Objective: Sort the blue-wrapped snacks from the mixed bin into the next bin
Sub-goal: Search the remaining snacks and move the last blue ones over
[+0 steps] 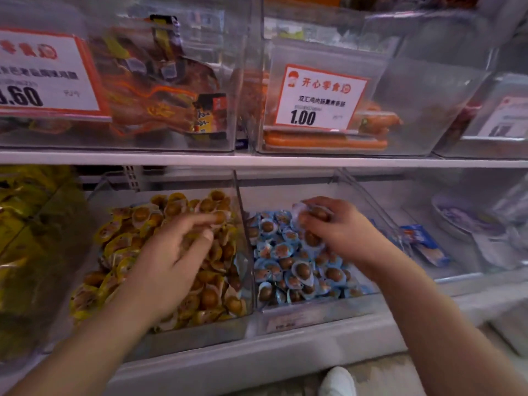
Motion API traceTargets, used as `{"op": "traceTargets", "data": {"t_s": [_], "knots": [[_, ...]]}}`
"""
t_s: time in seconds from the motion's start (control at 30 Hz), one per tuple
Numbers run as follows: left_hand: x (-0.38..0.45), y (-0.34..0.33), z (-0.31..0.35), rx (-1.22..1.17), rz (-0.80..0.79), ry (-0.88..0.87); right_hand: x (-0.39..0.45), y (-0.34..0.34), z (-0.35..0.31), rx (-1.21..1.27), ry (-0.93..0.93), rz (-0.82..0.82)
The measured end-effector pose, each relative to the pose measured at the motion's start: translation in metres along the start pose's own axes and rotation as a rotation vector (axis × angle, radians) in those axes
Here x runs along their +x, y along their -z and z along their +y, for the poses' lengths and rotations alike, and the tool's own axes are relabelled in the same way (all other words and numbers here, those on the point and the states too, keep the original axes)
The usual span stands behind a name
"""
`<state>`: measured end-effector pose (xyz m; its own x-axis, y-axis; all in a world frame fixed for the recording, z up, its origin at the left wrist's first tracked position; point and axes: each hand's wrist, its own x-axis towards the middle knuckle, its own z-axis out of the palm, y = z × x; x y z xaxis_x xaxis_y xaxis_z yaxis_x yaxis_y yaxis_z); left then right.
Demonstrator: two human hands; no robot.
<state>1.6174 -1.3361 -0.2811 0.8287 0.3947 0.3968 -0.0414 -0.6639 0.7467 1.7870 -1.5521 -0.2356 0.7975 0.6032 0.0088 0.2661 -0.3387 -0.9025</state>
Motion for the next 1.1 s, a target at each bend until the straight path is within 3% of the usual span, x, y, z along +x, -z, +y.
{"op": "traceTargets", "data": {"t_s": [0.07, 0.13, 0.2, 0.27, 0.33, 0.43, 0.53, 0.7, 0.9, 0.97, 1.1], "knots": [[0.003, 0.007, -0.021, 0.136, -0.136, -0.005, 0.001, 0.029, 0.017, -0.496, -0.132, -0.153], [0.003, 0.01, -0.033, 0.22, -0.275, -0.004, 0.001, 0.046, 0.03, -0.786, -0.254, -0.263], [0.002, 0.008, -0.035, 0.264, -0.327, -0.042, 0.004, 0.051, 0.035, -0.85, -0.241, -0.119], [0.001, 0.0, -0.031, 0.421, -0.34, -0.126, 0.01, 0.043, 0.03, -0.801, -0.117, 0.041], [0.0, -0.011, -0.024, 0.59, -0.348, -0.191, 0.012, 0.021, 0.022, -0.594, 0.034, 0.101], [0.0, -0.024, -0.02, 0.636, -0.452, -0.175, 0.006, -0.026, 0.007, -0.341, 0.218, 0.023], [0.004, -0.028, -0.023, 0.581, -0.539, -0.101, -0.001, -0.067, 0.004, -0.357, 0.309, -0.119], [0.009, -0.026, -0.024, 0.613, -0.484, -0.189, 0.002, -0.083, 0.012, -0.414, 0.314, -0.204], [0.008, 0.013, -0.041, 0.83, -0.446, 0.052, 0.004, -0.083, 0.018, -0.428, 0.345, -0.204], [0.004, 0.015, -0.039, 0.866, -0.414, -0.026, 0.004, -0.084, 0.019, -0.424, 0.341, -0.202], [-0.003, -0.009, -0.025, 0.611, -0.403, -0.155, 0.005, -0.087, 0.022, -0.418, 0.323, -0.181]]}}
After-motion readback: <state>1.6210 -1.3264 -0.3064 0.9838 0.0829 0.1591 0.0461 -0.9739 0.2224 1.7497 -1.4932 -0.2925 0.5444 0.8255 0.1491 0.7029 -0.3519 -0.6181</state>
